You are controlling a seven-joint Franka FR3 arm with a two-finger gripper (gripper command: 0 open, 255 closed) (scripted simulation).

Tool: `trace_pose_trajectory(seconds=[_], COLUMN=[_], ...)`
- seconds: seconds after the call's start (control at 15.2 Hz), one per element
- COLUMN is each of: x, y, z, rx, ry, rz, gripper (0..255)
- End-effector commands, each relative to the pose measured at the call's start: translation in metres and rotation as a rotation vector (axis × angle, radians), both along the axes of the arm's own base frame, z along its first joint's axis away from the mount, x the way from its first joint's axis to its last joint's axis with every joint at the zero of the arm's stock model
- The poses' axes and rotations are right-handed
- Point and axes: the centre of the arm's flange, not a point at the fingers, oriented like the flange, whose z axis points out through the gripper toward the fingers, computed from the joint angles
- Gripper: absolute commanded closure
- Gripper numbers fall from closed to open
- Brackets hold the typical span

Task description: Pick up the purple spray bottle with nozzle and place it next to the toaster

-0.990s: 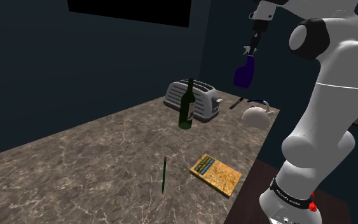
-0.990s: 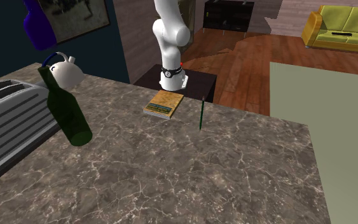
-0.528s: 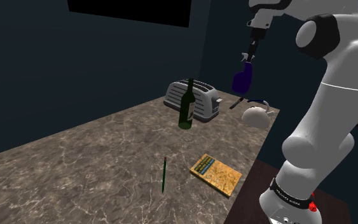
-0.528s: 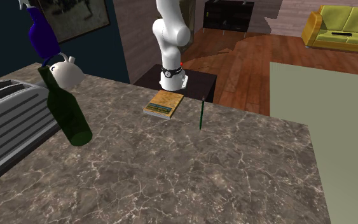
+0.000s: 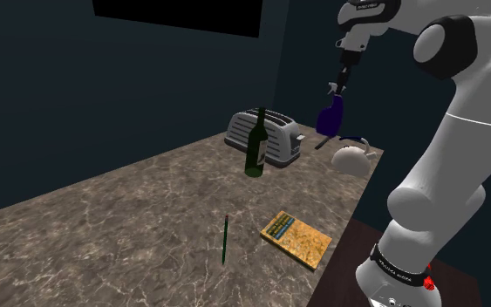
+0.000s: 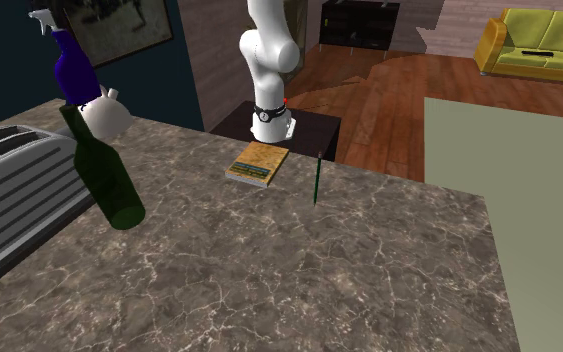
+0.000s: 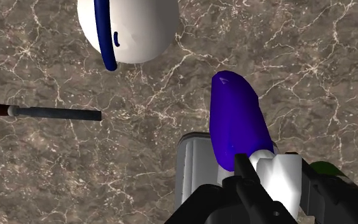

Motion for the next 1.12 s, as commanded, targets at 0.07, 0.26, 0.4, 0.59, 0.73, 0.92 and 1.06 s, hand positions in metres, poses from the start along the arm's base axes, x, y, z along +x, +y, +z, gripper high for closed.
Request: trace_pose_trajectory(seconds=[0.07, 0.26, 0.4, 0.59, 0.73, 0.92, 1.06], x=[0.000, 0.000, 0.000, 0.000, 0.000, 0.000, 0.000], y=[-0.001, -0.001, -0.001, -0.001, -0.001, -0.001, -0.001], z=[-0.016, -0.032, -0.042, -0.058, -0.069, -0.084, -0.095], rx=[-0.001, -0.001, -0.001, -0.001, -0.001, -0.001, -0.001], ry=[-0.001, -0.001, -0.001, -0.001, -0.001, -0.001, -0.001], rz=[0.000, 0.000, 0.000, 0.000, 0.000, 0.000, 0.000], gripper=[255, 255, 255, 255, 255, 255, 255])
